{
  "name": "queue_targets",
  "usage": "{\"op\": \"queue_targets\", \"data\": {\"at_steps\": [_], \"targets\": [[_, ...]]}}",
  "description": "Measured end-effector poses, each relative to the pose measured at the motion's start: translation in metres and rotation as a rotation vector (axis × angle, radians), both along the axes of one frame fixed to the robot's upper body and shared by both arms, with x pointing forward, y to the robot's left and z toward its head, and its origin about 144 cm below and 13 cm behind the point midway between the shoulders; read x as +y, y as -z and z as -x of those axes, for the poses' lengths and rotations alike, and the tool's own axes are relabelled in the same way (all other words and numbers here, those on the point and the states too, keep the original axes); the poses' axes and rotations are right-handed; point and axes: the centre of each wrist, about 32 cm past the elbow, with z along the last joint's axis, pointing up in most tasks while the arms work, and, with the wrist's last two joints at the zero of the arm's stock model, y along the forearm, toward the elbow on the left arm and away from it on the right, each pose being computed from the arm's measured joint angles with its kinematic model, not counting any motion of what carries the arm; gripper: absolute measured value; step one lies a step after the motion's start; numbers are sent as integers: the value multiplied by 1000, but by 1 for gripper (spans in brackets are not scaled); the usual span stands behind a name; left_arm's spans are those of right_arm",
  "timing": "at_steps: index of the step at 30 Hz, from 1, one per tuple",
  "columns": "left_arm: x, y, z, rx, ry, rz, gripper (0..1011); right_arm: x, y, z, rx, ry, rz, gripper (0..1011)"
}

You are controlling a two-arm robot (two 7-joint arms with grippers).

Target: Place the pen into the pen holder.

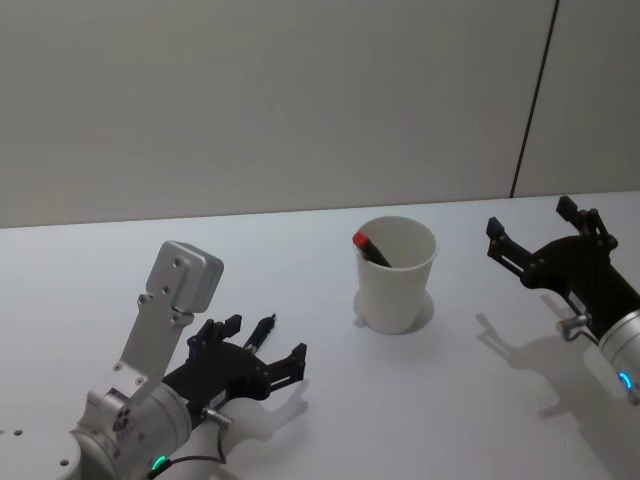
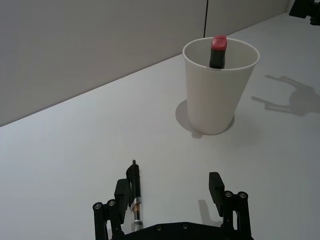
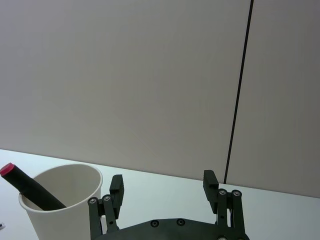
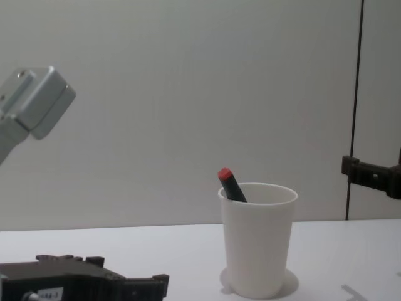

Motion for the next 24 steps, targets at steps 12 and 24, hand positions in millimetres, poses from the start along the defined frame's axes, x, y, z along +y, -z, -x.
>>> {"op": "queue_targets", "data": {"at_steps": [12,24], "targets": [[6,4,-2,-8,1,-34,1001,0,0,0,0,0,0,1001],[13,11,-3,-17,-2,-49,1001,0,0,0,0,0,0,1002]]}}
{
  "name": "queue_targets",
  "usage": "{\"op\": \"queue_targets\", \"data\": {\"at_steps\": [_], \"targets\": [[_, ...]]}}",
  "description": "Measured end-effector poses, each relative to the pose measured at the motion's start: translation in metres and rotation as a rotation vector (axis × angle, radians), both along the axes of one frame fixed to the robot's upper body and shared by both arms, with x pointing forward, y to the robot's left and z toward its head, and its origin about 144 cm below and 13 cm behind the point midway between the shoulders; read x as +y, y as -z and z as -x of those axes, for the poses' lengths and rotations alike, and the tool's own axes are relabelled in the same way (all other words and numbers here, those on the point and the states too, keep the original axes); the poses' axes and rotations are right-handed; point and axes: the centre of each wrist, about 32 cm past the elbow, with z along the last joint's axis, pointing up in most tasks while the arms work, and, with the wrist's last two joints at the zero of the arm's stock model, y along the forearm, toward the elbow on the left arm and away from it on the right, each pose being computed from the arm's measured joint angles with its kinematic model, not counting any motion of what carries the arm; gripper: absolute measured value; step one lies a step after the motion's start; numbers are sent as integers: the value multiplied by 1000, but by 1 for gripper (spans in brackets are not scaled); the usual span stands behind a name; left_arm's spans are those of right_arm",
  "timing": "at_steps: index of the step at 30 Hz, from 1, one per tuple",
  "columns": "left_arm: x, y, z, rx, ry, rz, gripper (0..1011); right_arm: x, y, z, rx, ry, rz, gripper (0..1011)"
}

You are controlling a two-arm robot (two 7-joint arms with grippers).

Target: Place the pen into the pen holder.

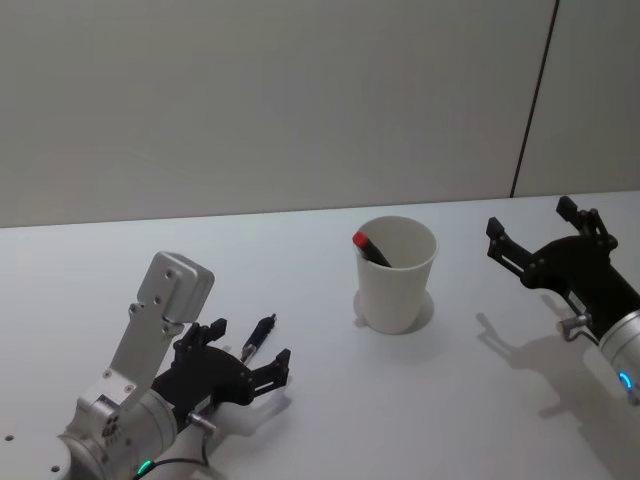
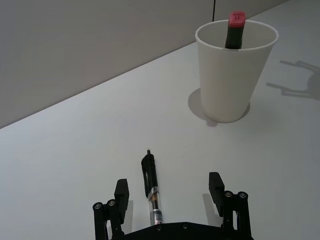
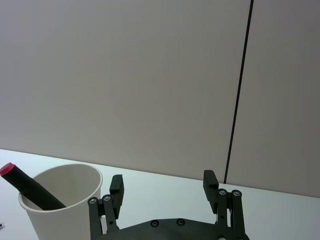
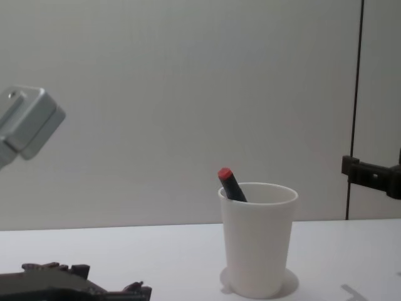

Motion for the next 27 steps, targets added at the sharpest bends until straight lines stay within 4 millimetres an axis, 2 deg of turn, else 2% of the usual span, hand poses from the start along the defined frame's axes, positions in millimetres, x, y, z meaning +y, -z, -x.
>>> {"op": "queue_targets", "data": {"at_steps": [27], "targets": [[10,19,14,45,-22,29,1001,0,0,0,0,0,0,1001]]}}
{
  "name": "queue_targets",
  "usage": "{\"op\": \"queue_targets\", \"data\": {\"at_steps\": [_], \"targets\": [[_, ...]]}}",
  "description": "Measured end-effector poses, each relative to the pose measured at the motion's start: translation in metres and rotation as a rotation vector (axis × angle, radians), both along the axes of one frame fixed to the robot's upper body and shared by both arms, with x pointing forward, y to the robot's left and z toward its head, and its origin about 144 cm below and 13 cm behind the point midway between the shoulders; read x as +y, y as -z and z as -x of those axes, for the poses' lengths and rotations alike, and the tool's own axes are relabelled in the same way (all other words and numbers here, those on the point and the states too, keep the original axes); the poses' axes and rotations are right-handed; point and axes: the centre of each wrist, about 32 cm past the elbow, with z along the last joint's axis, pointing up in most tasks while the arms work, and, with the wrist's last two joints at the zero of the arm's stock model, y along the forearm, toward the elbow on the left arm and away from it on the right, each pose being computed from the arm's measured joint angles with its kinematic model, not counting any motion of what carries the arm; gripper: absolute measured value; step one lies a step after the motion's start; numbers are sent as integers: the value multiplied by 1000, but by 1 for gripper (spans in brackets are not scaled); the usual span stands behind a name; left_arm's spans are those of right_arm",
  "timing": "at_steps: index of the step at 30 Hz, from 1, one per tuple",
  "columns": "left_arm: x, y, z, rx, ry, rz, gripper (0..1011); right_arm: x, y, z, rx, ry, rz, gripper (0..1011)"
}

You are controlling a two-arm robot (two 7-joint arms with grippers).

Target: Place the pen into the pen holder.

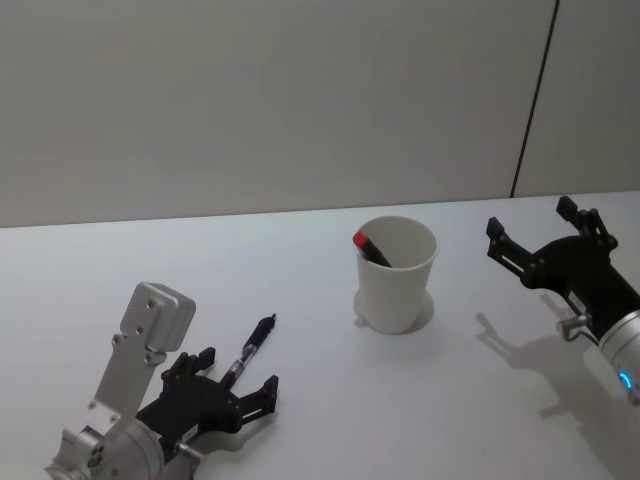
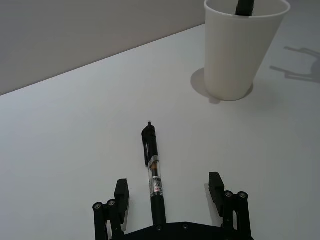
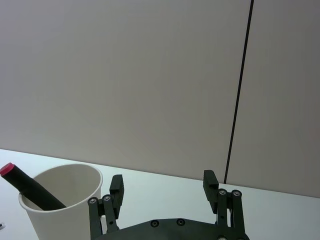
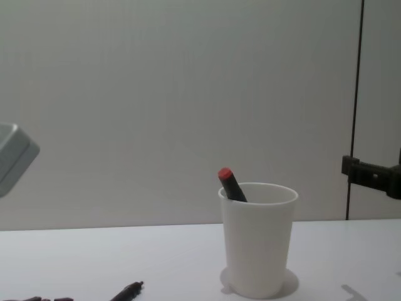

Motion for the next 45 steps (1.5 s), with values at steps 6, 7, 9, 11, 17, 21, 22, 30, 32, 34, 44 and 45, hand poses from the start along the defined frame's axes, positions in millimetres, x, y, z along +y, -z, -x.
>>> {"op": "queue_targets", "data": {"at_steps": [6,7,9,11,17,21,22,30,32,34,44,45], "targets": [[2,3,2,5,-6,-2,1001,0,0,0,0,0,0,1001],[3,3,2,6,-7,-3,1001,0,0,0,0,0,0,1001],[3,4,3,7,-8,-4,1001,0,0,0,0,0,0,1002],[4,5,3,7,-9,-6,1001,0,0,0,0,0,0,1001],[5,6,3,4,-5,-17,1001,0,0,0,0,0,0,1002],[6,6,3,2,-2,-22,1001,0,0,0,0,0,0,1002],[6,6,3,2,-2,-22,1001,0,0,0,0,0,0,1002],[6,7,3,-1,4,-29,839,0,0,0,0,0,0,1002],[6,7,3,-1,4,-29,803,0,0,0,0,0,0,1002],[7,7,3,-1,4,-30,738,0,0,0,0,0,0,1002],[7,7,3,-2,5,-34,430,0,0,0,0,0,0,1001],[7,7,3,-2,5,-35,397,0,0,0,0,0,0,1002]]}}
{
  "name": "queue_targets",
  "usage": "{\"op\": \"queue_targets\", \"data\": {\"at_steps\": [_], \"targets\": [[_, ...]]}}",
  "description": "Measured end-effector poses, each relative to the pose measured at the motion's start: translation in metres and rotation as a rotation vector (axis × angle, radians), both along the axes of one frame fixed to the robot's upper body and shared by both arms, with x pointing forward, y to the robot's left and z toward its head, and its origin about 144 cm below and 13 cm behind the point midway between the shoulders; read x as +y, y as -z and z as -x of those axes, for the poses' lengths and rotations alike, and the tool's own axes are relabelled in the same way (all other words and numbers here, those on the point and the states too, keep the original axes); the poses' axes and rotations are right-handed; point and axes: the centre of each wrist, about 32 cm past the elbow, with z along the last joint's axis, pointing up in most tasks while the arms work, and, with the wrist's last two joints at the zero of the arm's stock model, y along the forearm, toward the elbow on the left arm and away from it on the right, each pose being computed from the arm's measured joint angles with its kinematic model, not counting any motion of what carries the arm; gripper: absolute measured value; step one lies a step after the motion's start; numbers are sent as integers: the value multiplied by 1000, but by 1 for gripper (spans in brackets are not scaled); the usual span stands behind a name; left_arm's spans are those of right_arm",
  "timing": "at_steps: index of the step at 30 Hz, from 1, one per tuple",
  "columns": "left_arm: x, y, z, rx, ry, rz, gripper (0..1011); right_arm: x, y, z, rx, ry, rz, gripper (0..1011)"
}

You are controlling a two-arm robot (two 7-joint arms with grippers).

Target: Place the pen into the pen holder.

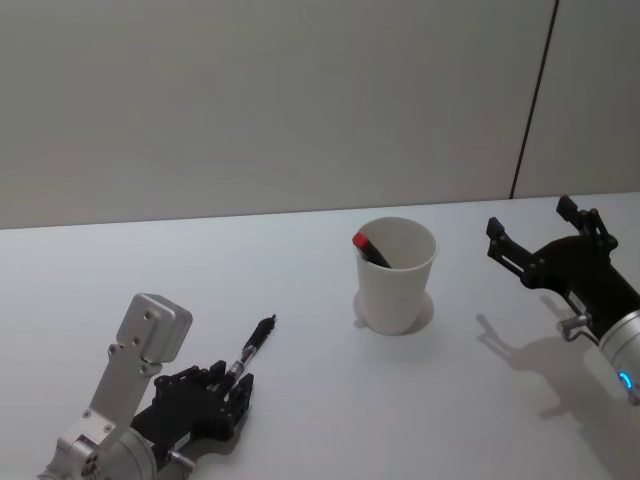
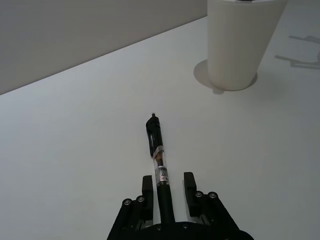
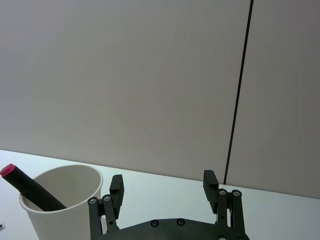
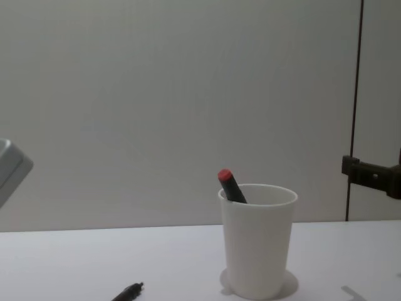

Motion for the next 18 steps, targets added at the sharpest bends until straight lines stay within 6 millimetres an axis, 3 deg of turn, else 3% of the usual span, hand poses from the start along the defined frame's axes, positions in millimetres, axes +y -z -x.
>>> {"op": "queue_targets", "data": {"at_steps": [9,18], "targets": [[0,0,0,1,0,-2,133,0,0,0,0,0,0,1001],[0,0,0,1,0,-3,121,0,0,0,0,0,0,1002]]}}
